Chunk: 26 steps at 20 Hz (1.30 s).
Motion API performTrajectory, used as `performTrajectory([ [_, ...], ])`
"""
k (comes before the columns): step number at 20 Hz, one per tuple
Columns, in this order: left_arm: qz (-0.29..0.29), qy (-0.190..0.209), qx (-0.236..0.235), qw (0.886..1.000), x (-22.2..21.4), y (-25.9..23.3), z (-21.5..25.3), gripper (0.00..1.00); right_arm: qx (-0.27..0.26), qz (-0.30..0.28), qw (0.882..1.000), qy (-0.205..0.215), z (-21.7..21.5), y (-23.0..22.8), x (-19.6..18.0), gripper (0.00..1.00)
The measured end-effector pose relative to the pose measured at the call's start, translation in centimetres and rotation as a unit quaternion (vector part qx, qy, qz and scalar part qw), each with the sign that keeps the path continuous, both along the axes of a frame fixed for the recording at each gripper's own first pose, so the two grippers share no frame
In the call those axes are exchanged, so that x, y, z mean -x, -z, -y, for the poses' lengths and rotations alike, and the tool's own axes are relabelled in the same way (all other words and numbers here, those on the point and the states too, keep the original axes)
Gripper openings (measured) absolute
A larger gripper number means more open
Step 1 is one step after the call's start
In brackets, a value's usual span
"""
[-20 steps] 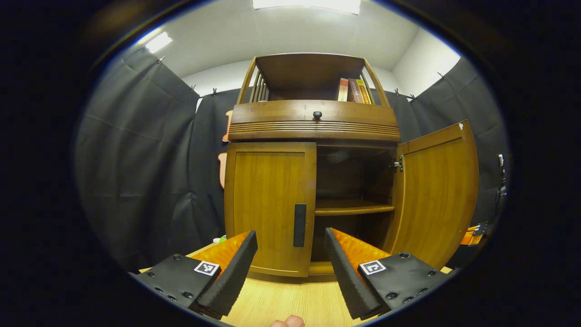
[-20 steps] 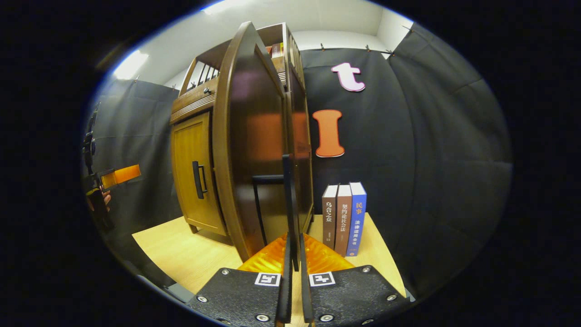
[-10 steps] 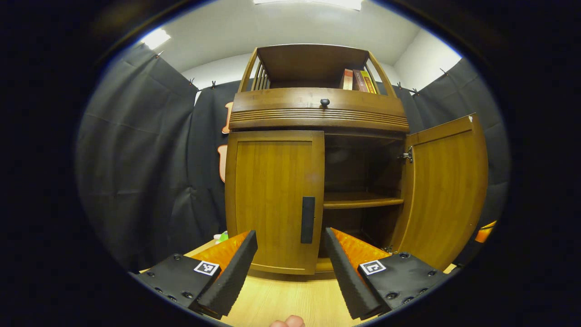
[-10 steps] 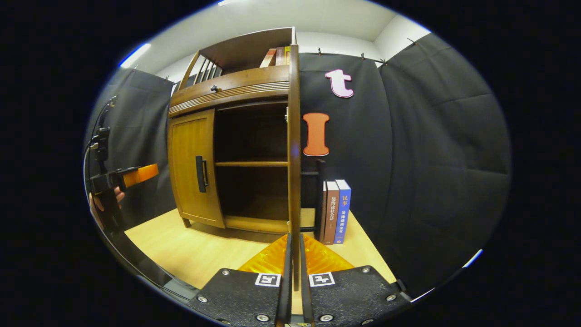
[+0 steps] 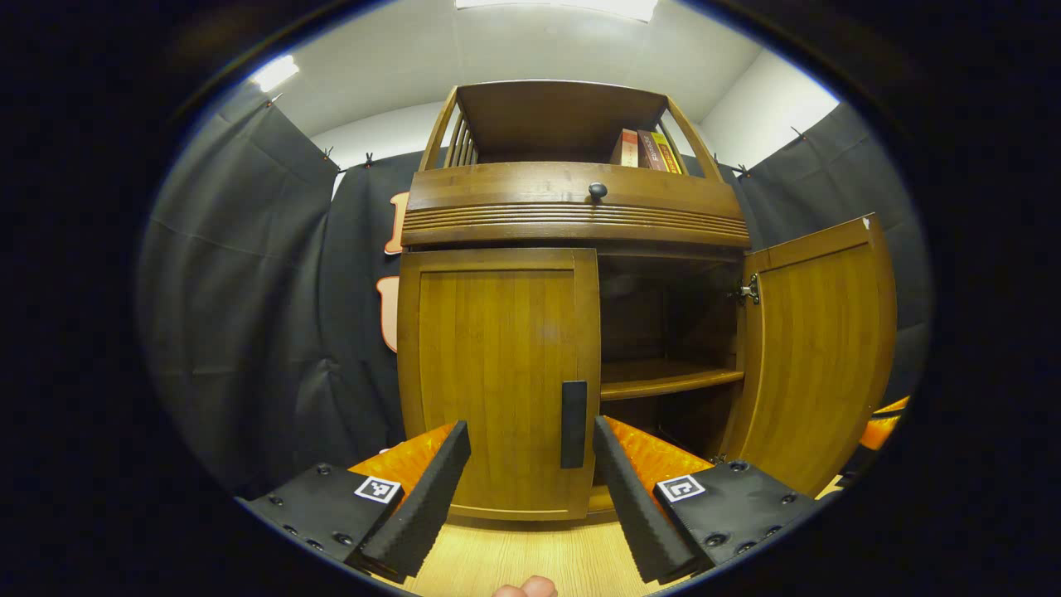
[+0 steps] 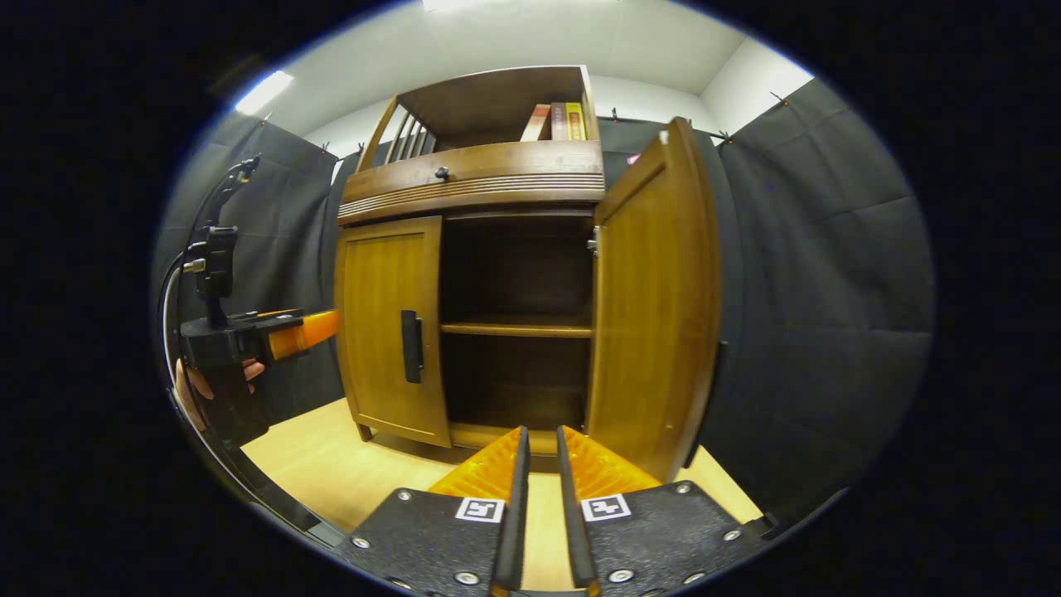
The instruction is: Open the right door of the double-door shoe cabinet with the right hand, and open the left door with the left hand.
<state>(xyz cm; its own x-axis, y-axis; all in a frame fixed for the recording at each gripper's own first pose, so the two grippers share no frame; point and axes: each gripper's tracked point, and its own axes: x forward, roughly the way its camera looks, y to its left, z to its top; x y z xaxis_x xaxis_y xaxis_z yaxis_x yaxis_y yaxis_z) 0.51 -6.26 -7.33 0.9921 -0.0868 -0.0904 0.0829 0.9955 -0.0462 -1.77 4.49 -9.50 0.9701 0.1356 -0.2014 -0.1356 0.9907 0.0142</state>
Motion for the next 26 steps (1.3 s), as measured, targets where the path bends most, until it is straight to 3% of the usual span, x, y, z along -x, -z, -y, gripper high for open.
performTrajectory([
  [7, 0.011, 0.026, 0.011, 1.000, -3.8, 0.1, 0.6, 0.94, -0.031, 0.019, 0.999, 0.019, -1.7, -0.8, -2.0, 0.99],
  [8, 0.013, 0.033, 0.022, 0.999, -4.9, 0.5, 1.1, 0.95, -0.034, 0.022, 0.999, 0.020, -1.7, -1.0, -1.8, 0.99],
  [9, 0.012, 0.042, 0.028, 0.999, -6.1, 1.0, 1.9, 0.95, -0.039, 0.023, 0.999, 0.019, -1.9, -0.9, -1.5, 0.89],
  [13, -0.001, 0.069, 0.025, 0.997, -10.1, 4.0, 4.8, 0.95, -0.039, 0.011, 0.999, 0.023, -1.5, -0.1, -0.3, 0.90],
  [14, 0.007, 0.074, 0.026, 0.997, -11.5, 4.6, 5.6, 0.95, -0.045, 0.015, 0.998, 0.029, -1.2, -0.3, -0.1, 0.84],
  [15, 0.010, 0.071, 0.020, 0.997, -12.7, 5.3, 5.8, 0.95, -0.059, 0.021, 0.998, 0.025, -1.5, -0.7, 0.4, 0.90],
  [17, -0.002, 0.065, 0.005, 0.998, -13.7, 7.5, 6.2, 0.95, -0.074, 0.023, 0.997, 0.028, -1.5, -0.5, 1.0, 0.90],
  [18, -0.006, 0.061, 0.006, 0.998, -14.2, 8.3, 6.2, 0.95, -0.069, 0.022, 0.997, 0.038, -0.8, -0.2, 1.2, 1.00],
  [21, -0.012, 0.038, 0.005, 0.999, -15.3, 9.2, 5.5, 0.97, -0.048, 0.017, 0.997, 0.062, 1.5, 0.5, 1.7, 1.00],
  [22, 0.000, 0.035, 0.002, 0.999, -15.4, 8.8, 5.6, 0.97, -0.043, 0.012, 0.997, 0.068, 2.3, 0.9, 1.9, 0.90],
  [23, 0.000, 0.035, -0.004, 0.999, -15.5, 8.9, 5.5, 0.92, -0.039, 0.007, 0.997, 0.072, 2.8, 1.1, 1.9, 1.00],
  [26, 0.008, 0.044, 0.003, 0.999, -15.7, 8.3, 5.8, 0.82, -0.036, -0.007, 0.997, 0.075, 3.9, 1.9, 1.9, 1.00],
])
